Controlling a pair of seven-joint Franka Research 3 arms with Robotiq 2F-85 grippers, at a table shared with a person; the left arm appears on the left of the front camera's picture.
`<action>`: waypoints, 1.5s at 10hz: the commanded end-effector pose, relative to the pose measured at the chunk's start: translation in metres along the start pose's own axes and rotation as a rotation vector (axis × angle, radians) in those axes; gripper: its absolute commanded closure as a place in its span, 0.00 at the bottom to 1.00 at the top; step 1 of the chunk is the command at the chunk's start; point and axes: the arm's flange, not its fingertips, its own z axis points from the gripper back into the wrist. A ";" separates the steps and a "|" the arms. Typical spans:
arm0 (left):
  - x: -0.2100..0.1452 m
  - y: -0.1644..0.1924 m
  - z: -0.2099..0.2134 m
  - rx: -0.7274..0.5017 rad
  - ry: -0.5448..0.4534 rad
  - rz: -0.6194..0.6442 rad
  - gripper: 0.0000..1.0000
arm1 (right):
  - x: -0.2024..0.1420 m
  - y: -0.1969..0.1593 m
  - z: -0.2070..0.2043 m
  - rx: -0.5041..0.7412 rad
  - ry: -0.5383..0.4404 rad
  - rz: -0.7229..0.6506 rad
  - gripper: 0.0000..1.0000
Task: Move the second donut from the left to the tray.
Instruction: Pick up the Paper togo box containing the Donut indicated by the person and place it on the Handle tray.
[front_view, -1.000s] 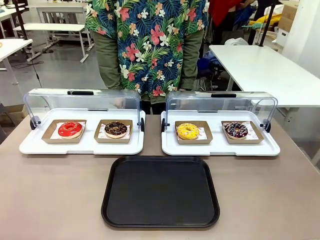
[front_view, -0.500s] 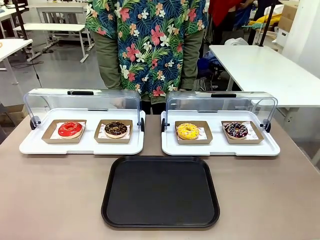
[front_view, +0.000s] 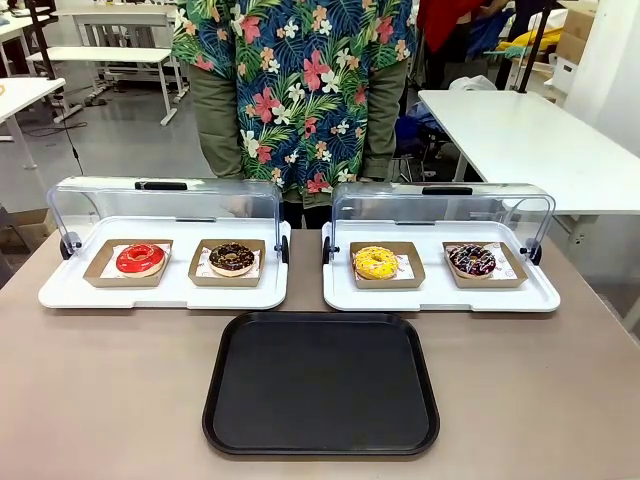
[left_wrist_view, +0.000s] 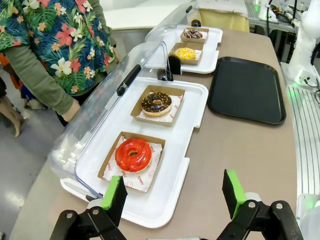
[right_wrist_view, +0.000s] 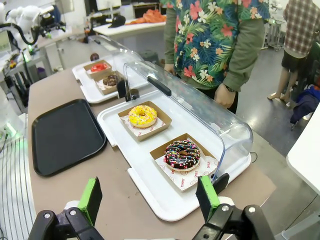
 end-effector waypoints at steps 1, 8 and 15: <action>0.001 -0.001 0.000 -0.006 -0.007 -0.007 0.00 | 0.002 -0.004 0.000 -0.004 -0.030 0.030 0.00; 0.001 -0.001 0.000 -0.006 -0.007 -0.007 0.00 | 0.002 -0.004 0.000 -0.004 -0.030 0.030 0.00; 0.001 -0.001 0.000 -0.006 -0.007 -0.007 0.00 | 0.002 -0.004 0.000 -0.004 -0.030 0.030 0.00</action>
